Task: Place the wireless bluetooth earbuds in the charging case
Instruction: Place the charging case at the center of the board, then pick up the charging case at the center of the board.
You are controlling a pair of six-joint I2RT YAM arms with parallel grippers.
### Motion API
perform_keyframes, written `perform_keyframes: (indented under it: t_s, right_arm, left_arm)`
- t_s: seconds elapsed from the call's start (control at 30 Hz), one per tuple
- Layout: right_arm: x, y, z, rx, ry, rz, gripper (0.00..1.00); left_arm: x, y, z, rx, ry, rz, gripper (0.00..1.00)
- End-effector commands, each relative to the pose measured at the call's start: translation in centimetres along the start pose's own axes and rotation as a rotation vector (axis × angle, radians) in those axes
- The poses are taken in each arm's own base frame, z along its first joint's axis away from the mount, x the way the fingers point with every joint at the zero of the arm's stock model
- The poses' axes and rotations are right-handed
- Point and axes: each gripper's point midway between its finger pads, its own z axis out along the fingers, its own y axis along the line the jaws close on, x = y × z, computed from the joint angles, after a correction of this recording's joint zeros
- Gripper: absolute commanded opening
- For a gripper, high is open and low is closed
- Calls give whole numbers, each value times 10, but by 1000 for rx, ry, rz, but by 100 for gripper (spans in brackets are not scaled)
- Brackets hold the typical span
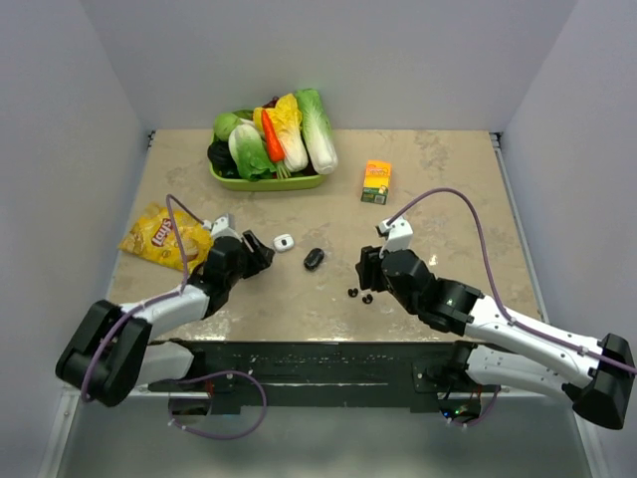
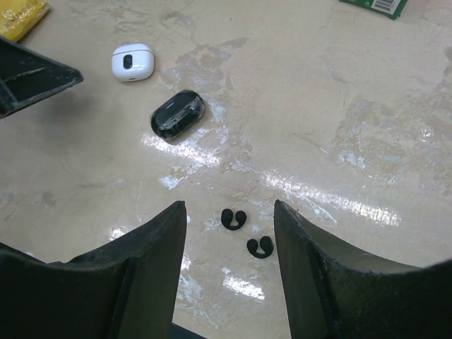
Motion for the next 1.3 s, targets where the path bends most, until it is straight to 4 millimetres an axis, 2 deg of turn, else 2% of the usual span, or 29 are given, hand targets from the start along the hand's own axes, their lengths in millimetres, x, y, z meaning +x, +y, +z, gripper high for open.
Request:
perform_keyframes:
  t_s: [0.0, 0.03, 0.07, 0.1, 0.13, 0.17, 0.2, 0.23, 0.27, 0.43, 0.63, 0.73, 0.87, 0.93, 0.97, 1.03, 1.1, 1.27]
  right_arm:
    - [-12, 0, 1, 1, -81, 55, 56]
    - [-8, 1, 5, 2, -70, 47, 55]
    - [-7, 3, 7, 1, -69, 46, 55]
    - [-7, 4, 10, 2, -65, 44, 55]
    - [-4, 7, 14, 4, -50, 35, 55]
    - [-1, 9, 17, 1, -35, 28, 55]
    - [1, 10, 18, 2, -20, 20, 54]
    - [0, 12, 19, 1, -15, 21, 54]
    - [2, 12, 20, 1, -2, 14, 54]
    - [7, 11, 16, -15, -4, 33, 54]
    - [6, 8, 13, -14, -15, 35, 54]
    - [6, 9, 13, -16, -15, 36, 54]
    - [6, 9, 12, -21, -17, 41, 54]
    - [4, 9, 10, -25, -21, 44, 53]
    - [4, 9, 9, -27, -22, 46, 53]
    - [2, 8, 7, -27, -25, 46, 53]
    - [2, 7, 6, -25, -26, 43, 53]
    - [1, 4, 3, -23, -31, 46, 52]
  left_arm:
    - [-7, -48, -28, 111, -125, 52, 63]
    - [12, -72, -35, 174, -87, 106, 62]
    - [23, -81, -34, 189, -64, 146, 61]
    - [25, -101, -35, 227, -57, 178, 60]
    - [34, -110, -34, 242, -36, 209, 60]
    - [55, -111, -27, 235, 15, 279, 60]
    - [53, -123, -23, 234, 11, 291, 61]
    - [58, -124, -20, 224, 27, 315, 62]
    - [68, -115, -11, 188, 60, 350, 63]
    - [66, -115, -3, 157, 50, 352, 65]
    - [63, -98, -3, 86, 29, 324, 45]
    - [54, -93, -3, 66, -9, 309, 36]
    - [40, -85, 8, 12, -35, 309, 27]
    - [41, -79, 18, -7, -23, 323, 22]
    - [38, -83, 21, -3, -28, 335, 19]
    - [45, -78, 30, -32, -4, 357, 13]
    - [47, -82, 35, -32, 10, 362, 8]
    - [66, -82, 42, -5, 75, 371, 3]
